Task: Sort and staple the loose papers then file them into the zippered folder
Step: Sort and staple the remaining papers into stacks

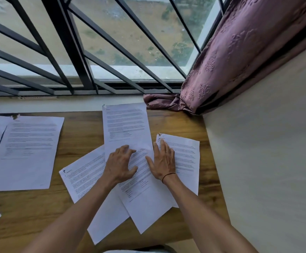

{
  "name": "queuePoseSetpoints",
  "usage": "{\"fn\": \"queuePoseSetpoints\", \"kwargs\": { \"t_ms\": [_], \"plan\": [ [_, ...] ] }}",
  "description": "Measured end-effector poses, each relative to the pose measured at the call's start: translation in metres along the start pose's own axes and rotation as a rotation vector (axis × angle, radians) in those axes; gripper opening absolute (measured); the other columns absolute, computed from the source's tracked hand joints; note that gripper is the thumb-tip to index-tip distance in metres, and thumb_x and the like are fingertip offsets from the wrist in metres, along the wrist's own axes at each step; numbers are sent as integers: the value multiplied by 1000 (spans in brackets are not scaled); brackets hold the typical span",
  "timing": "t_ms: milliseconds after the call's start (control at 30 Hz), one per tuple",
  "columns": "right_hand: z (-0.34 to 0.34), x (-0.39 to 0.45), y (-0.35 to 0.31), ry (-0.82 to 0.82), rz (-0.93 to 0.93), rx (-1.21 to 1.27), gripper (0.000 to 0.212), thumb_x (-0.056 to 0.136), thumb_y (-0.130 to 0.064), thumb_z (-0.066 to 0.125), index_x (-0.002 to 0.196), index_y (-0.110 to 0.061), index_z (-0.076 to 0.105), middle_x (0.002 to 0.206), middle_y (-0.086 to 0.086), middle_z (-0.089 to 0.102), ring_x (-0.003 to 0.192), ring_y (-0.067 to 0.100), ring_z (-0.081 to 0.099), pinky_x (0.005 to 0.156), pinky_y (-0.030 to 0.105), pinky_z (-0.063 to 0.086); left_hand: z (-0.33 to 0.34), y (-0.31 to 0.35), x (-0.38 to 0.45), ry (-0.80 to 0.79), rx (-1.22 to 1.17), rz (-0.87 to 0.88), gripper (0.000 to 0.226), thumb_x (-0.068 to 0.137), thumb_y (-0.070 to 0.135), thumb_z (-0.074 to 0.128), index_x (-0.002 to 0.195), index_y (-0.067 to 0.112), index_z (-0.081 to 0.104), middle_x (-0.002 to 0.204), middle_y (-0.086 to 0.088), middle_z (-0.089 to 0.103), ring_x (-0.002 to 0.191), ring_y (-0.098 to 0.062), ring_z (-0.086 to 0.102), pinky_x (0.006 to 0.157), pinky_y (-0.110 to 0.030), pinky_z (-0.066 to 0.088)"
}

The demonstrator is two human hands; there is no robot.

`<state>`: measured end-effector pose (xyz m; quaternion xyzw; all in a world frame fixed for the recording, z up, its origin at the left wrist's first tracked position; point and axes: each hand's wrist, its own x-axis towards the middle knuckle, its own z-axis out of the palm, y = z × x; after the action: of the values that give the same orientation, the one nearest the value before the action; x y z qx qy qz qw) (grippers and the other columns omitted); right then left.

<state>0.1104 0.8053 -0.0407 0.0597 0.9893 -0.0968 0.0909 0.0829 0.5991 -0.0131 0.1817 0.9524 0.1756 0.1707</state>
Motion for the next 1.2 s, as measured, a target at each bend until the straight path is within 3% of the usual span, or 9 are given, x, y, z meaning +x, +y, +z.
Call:
{"fn": "queuePoseSetpoints", "kwargs": {
  "t_ms": [100, 267, 400, 500, 633, 933, 1000, 1100, 1200],
  "plan": [
    [0, -4, 4, 25, -3, 43, 71, 97, -60, 47, 150, -14, 40, 162, 16, 32, 147, 34, 32, 118, 52, 31, 8, 2, -1, -16, 4, 9, 80, 83, 62, 63, 151, 28, 40, 162, -8, 34, 143, -30, 41, 114, -48, 37],
    [-4, -10, 6, 50, -29, 29, 81, 82, -71, 63, 138, -15, 47, 125, 8, 52, 111, 28, 49, 91, 42, 46, 1, -5, -5, 78, -103, -105, 87, 78, 58, 70, 152, 25, 38, 156, -7, 41, 139, -29, 45, 109, -52, 41],
    [-10, -4, -3, -42, 93, 133, 87, 74, -59, 82, 137, -13, 43, 125, 9, 53, 113, 29, 49, 92, 40, 46, -10, -33, -14, 117, -165, -201, 88, 74, 56, 73, 150, 26, 41, 152, -3, 46, 138, -27, 46, 106, -53, 44],
    [-17, 4, -6, -85, 218, 279, 65, 79, -41, 85, 125, -17, 46, 118, 8, 59, 111, 31, 52, 90, 41, 46, -10, -63, -29, 43, -199, -138, 92, 74, 54, 73, 154, 29, 36, 161, -2, 39, 145, -26, 41, 111, -51, 42],
    [-17, 15, -2, -59, 322, 473, 27, 83, -30, 79, 100, -17, 62, 104, 10, 69, 96, 34, 64, 69, 35, 47, -11, -75, -42, 54, -324, -115, 91, 78, 52, 76, 156, 32, 34, 162, 2, 37, 147, -20, 38, 114, -45, 42],
    [-45, 64, -5, -32, 364, 753, 26, 86, -26, 81, 105, -9, 76, 101, 6, 76, 92, 27, 71, 82, 40, 59, -23, -71, -25, 302, -645, -301, 57, 90, 21, 76, 142, 18, 52, 134, 3, 57, 119, -16, 57, 99, -38, 53],
    [-49, 77, -9, -50, 350, 773, 23, 85, -23, 82, 103, -9, 77, 98, 6, 77, 92, 27, 72, 81, 39, 59, -27, -70, -17, 340, -678, -304, 48, 94, 20, 73, 138, 15, 55, 131, 3, 60, 114, -14, 60, 97, -34, 53],
    [-52, 103, -20, -59, 358, 757, 26, 83, -25, 84, 101, -8, 77, 97, 8, 77, 92, 29, 73, 82, 42, 61, -40, -70, -1, 356, -718, -353, 43, 96, 18, 71, 136, 15, 56, 122, 7, 63, 103, 5, 59, 89, -14, 50],
    [-52, 129, -32, -63, 388, 740, 31, 80, -29, 84, 102, -9, 77, 98, 9, 77, 93, 30, 73, 82, 43, 61, -48, -75, 19, 358, -730, -440, 45, 95, 20, 72, 136, 17, 54, 114, 11, 61, 98, 3, 60, 84, -18, 52]
  ]
}}
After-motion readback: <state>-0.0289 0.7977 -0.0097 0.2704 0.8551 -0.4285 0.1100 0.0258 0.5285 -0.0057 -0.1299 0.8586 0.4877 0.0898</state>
